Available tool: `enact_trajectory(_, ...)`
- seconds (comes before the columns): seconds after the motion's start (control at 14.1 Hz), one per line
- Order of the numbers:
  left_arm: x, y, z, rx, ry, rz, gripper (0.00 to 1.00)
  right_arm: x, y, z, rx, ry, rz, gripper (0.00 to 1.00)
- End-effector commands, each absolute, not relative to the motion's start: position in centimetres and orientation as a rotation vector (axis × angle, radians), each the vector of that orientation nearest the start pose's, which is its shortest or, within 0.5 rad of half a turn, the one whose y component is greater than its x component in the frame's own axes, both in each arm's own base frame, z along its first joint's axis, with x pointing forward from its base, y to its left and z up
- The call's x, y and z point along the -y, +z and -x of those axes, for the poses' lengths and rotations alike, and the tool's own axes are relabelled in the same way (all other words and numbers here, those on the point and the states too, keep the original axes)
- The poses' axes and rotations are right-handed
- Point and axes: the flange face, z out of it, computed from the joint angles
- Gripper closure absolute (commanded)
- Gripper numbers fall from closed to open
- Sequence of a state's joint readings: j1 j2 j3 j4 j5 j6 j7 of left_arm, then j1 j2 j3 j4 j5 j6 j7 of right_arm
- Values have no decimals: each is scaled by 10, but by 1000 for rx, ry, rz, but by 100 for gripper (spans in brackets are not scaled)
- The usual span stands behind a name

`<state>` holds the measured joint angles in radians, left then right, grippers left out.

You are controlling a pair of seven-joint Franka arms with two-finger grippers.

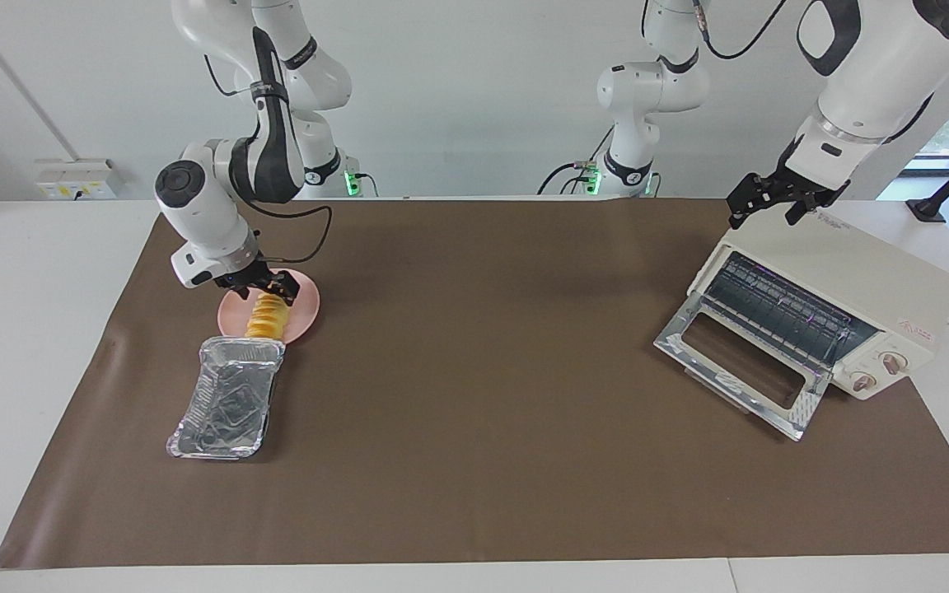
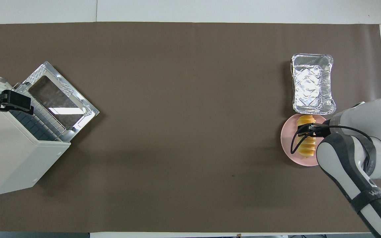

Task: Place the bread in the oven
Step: 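Reach the right gripper to the pink plate and grasp the bread slices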

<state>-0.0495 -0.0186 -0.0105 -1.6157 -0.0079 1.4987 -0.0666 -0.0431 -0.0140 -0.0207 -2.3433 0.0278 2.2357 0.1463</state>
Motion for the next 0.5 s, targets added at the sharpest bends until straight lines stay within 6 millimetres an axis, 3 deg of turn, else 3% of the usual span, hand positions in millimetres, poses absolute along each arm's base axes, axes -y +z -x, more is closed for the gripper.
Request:
enact_trajectory(0.0,31,614,-533,11,151,3149,0,31,314,-476,-352,81,3097,0)
enact_trajectory(0.21,31,614,-533,11,151,3149,0,32,304,-471,-323,22,3101,3)
enact_trajectory(0.28,31,614,-533,14,151,3149,0,32,303,-470,-323,37,3102,20)
enact_trajectory(0.43,31,614,-533,11,151,3149,0,31,305,-469,-327,94,3100,82)
